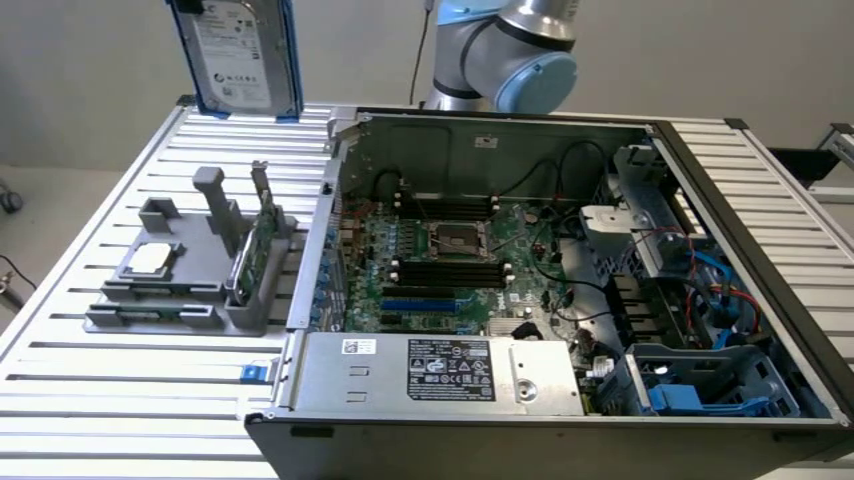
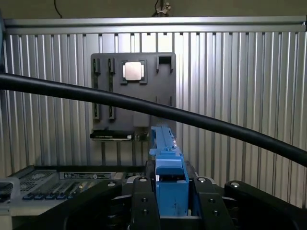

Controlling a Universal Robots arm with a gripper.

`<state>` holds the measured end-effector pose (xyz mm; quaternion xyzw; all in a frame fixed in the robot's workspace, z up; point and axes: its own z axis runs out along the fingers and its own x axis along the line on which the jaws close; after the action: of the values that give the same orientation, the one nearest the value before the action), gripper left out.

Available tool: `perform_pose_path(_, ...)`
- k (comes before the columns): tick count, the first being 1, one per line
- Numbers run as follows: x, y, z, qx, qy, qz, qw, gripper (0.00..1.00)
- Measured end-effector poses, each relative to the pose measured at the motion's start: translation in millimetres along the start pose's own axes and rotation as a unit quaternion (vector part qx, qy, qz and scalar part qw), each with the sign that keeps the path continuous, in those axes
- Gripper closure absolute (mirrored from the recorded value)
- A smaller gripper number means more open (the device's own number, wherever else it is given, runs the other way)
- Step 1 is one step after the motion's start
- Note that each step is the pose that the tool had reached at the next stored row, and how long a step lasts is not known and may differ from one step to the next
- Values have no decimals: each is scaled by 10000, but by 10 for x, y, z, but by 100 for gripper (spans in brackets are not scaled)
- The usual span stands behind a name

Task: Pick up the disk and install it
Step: 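Pick up the disk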

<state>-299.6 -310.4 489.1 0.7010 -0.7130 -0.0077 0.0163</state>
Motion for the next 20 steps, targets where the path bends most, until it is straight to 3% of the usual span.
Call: perform_pose_path(20, 227, -908, -151, -107, 2, -2, 9999, 67)
